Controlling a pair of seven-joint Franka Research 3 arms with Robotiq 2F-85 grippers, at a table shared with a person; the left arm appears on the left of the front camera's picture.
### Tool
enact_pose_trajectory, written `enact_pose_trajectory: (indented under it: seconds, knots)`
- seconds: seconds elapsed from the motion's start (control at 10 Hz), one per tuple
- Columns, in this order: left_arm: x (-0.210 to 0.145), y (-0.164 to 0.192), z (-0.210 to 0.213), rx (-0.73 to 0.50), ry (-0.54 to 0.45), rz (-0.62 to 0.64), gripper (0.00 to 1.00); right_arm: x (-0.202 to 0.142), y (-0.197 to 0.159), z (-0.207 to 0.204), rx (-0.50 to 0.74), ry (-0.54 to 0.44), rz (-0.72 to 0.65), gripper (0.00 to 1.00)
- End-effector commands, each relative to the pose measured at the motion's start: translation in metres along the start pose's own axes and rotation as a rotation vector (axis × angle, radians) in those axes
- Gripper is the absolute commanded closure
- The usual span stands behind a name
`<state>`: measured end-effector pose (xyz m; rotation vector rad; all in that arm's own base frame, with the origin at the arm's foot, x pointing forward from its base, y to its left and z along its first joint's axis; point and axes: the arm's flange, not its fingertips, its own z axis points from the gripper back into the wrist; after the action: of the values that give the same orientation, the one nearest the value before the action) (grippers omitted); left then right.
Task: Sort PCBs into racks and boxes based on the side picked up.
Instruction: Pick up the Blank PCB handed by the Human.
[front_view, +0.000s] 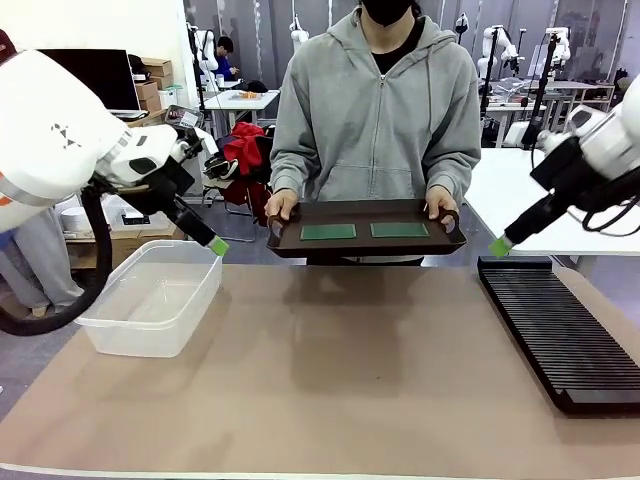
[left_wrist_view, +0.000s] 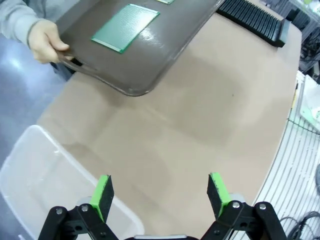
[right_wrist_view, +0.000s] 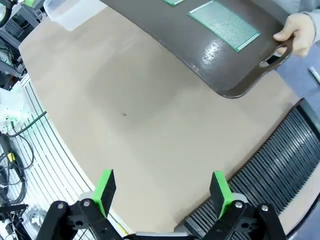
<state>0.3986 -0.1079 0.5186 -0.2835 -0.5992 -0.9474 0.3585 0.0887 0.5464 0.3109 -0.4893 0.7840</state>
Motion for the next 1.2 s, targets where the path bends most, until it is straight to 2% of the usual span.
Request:
enact_pose_trajectory:
  seconds: [0.0, 0.1, 0.3, 0.4, 0.5, 0.9, 1.1]
  knots:
    - [-0.006, 0.008, 0.014, 0.066, 0.047, -0.078, 0.00, 0.002, -0.004, 0.013, -0.030, 0.034, 0.019, 0.00]
    - [-0.006, 0.008, 0.020, 0.087, 0.075, -0.081, 0.00, 0.002, -0.006, 0.024, -0.045, 0.033, 0.012, 0.00]
    - [-0.004, 0.009, 0.032, 0.096, 0.038, -0.088, 0.00, 0.002, -0.012, 0.035, -0.096, 0.004, -0.019, 0.00]
    - [-0.006, 0.004, 0.028, 0.084, 0.022, -0.051, 0.00, 0.005, -0.003, 0.015, -0.163, -0.010, -0.034, 0.00]
    - [-0.002, 0.010, 0.026, 0.102, 0.044, -0.078, 0.00, 0.005, -0.012, 0.034, -0.057, 0.003, -0.009, 0.00]
    - [-0.001, 0.009, 0.028, 0.104, 0.038, -0.074, 0.00, 0.005, -0.011, 0.031, -0.083, 0.002, -0.010, 0.00]
    - [0.004, 0.009, 0.043, 0.087, 0.028, -0.112, 0.00, 0.007, -0.018, 0.045, -0.064, -0.064, 0.000, 0.00]
